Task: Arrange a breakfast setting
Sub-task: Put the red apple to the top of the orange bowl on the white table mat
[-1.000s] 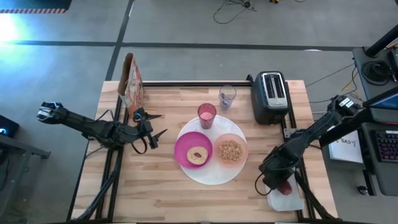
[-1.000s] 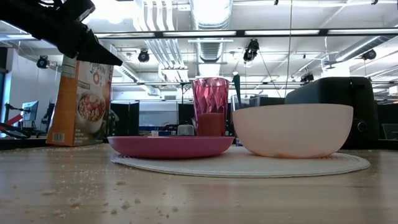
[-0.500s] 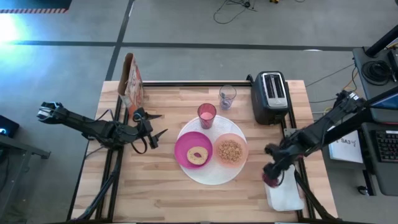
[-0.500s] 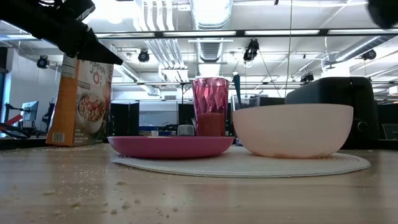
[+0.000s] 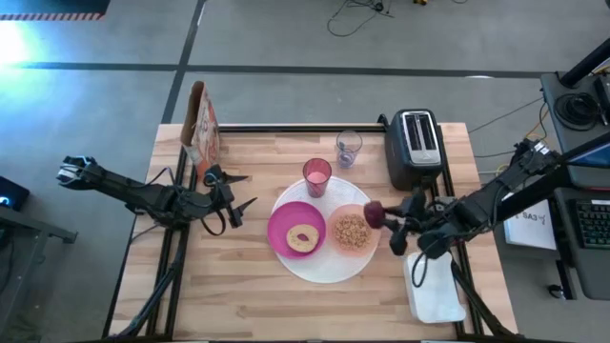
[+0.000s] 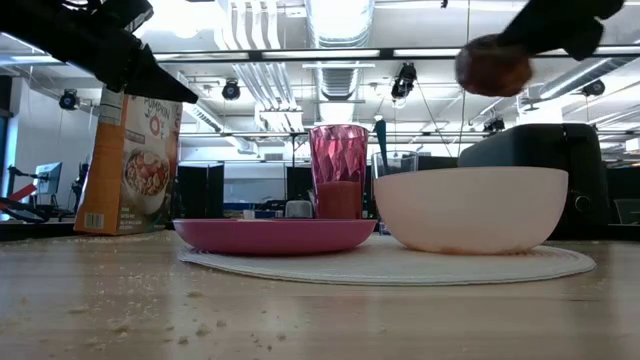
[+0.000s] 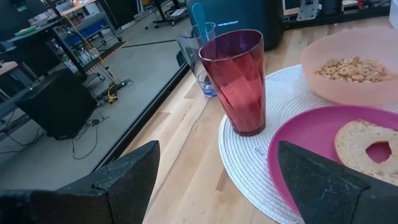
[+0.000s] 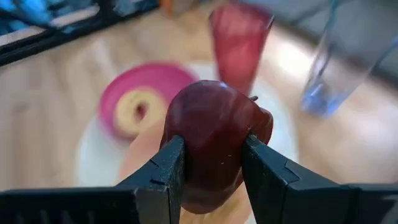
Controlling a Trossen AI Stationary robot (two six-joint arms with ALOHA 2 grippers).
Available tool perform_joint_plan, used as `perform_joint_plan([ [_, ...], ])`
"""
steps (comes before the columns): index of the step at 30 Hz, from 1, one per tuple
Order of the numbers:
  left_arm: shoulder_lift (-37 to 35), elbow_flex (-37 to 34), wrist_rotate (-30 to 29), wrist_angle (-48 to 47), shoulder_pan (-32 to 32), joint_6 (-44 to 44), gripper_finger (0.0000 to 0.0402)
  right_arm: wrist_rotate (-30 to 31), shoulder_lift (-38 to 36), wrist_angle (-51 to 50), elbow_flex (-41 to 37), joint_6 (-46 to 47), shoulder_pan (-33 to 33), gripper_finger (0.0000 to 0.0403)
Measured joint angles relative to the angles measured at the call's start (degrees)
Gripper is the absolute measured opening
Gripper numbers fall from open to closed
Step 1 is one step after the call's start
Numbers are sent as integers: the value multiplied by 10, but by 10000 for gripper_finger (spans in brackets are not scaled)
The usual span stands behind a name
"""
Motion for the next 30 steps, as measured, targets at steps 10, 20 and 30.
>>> perform_joint_plan([
  [10,0,0,0,26,0,6,306,288,137,32,0,-1,-30,120],
  [20,0,0,0,33,0,12,306,303,266,58,6,66,-114,120],
  [30,0,0,18,32,0,13,306,155,275,61,40,-17,-201,121],
])
